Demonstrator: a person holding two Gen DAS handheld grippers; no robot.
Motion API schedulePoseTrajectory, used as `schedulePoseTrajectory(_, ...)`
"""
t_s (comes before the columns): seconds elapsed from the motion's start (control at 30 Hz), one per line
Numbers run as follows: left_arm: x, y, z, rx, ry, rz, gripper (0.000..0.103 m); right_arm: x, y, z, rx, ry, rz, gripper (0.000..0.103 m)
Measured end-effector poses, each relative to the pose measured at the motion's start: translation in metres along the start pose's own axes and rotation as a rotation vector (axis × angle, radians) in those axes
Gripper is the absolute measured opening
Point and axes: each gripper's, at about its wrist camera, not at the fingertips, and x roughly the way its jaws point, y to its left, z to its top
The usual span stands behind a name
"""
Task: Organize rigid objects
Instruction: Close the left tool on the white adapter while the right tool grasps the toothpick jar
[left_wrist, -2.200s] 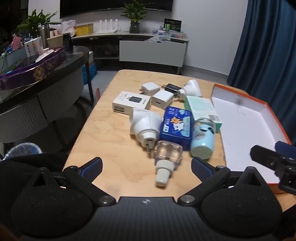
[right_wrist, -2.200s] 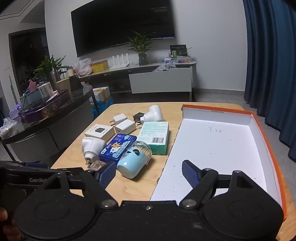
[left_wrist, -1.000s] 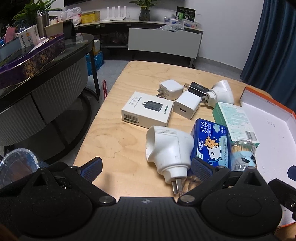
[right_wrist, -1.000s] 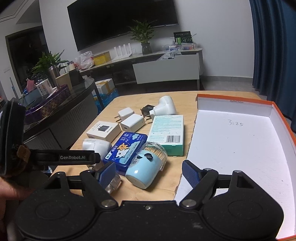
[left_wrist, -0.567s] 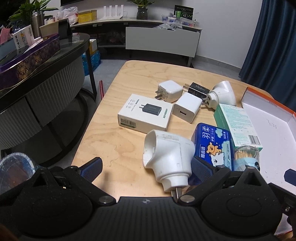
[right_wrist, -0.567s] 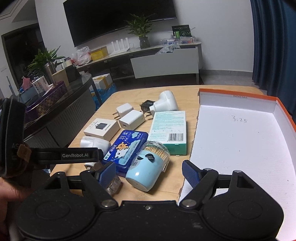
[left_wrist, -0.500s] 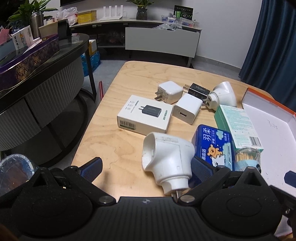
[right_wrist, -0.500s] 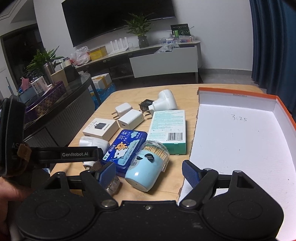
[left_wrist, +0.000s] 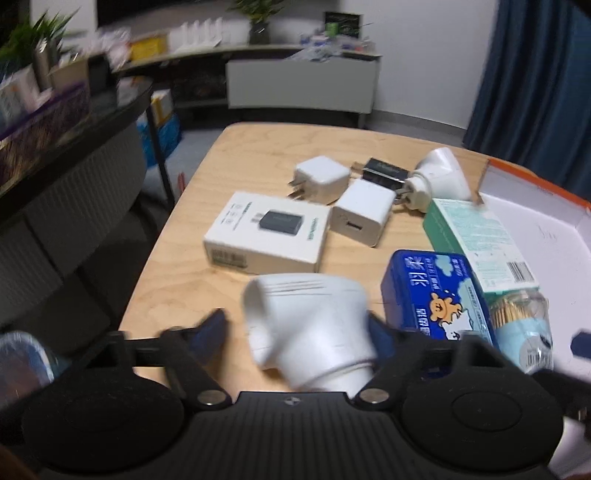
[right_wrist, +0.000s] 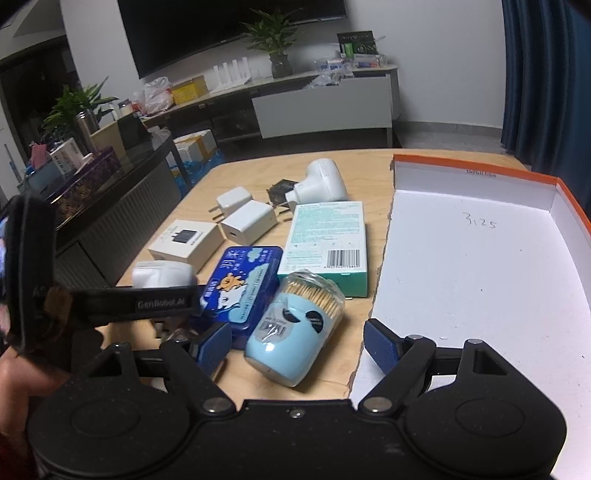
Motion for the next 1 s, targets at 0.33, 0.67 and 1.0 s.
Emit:
schedulePoseTrajectory(0.33, -0.015, 0.004, 0.0, -0.026, -0.023, -0.043, 0.064, 0.032, -0.001, 0.018, 0.022, 0.074, 0.003, 0.091)
schedulePoseTrajectory(0.67, -0.02, 0.006, -0.007, -0.037, -0.008, -0.086, 0.052, 0.031, -0.011, 0.016, 0.004, 0.126, -0.01, 0.061)
schedulePoseTrajectory(1.0, -0.02, 0.009, -0.01, -0.041, -0.037, -0.067, 0.051, 0.019, -0.005, 0.01, -0.056, 0.044, -0.04, 0.056)
